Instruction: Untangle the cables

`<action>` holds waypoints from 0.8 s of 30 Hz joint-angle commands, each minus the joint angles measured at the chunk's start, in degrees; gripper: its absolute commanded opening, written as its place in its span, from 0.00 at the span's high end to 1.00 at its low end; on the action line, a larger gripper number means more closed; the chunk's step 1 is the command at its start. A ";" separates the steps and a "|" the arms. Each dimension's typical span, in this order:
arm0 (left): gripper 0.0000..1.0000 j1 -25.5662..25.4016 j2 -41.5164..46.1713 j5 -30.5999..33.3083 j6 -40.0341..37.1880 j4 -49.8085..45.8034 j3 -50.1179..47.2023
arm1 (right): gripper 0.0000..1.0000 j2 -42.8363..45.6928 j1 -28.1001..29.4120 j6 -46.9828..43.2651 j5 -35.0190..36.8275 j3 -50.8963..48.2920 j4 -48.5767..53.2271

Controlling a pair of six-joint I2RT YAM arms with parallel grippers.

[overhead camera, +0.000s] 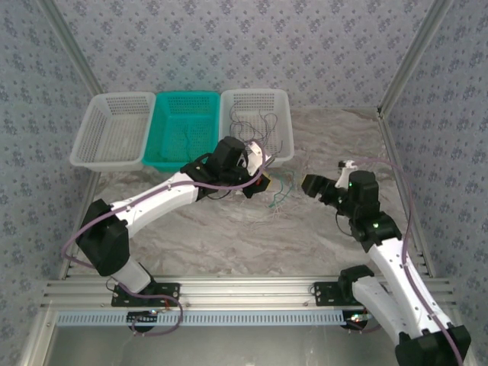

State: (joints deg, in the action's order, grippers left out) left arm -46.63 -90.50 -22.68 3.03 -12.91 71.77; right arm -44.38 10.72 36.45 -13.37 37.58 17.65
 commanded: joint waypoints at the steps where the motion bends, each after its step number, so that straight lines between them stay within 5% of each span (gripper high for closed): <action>1: 1.00 -0.11 -0.38 0.14 0.29 1.60 0.61 | 0.13 -6.84 -4.82 16.99 -6.16 0.60 0.69; 6: 1.00 -0.12 0.18 0.87 -0.04 0.43 0.70 | 0.07 -19.33 -3.78 16.20 -17.11 6.83 -0.26; 11: 1.00 -0.05 0.75 1.58 0.20 0.42 0.30 | 0.11 -23.56 -0.87 18.00 -16.83 8.02 -3.78; 15: 1.00 -0.06 1.05 2.16 0.55 1.44 -0.04 | 0.42 -26.60 0.98 19.05 -13.07 8.69 -3.25; 19: 1.00 -0.10 1.11 2.63 0.40 1.74 0.13 | 0.55 -28.55 1.06 19.76 -11.95 8.58 -3.79; 23: 1.00 -0.08 1.31 3.46 0.54 1.54 -0.11 | 0.99 -28.47 0.58 17.88 -9.57 8.62 -3.31; 24: 1.00 -0.06 1.66 3.97 0.47 1.02 -0.13 | 1.00 -27.80 0.16 17.01 -7.80 8.41 -2.02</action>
State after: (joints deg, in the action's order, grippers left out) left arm -46.63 -90.48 -19.73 3.05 -12.99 71.77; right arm -73.14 11.55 54.85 -25.04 44.95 14.17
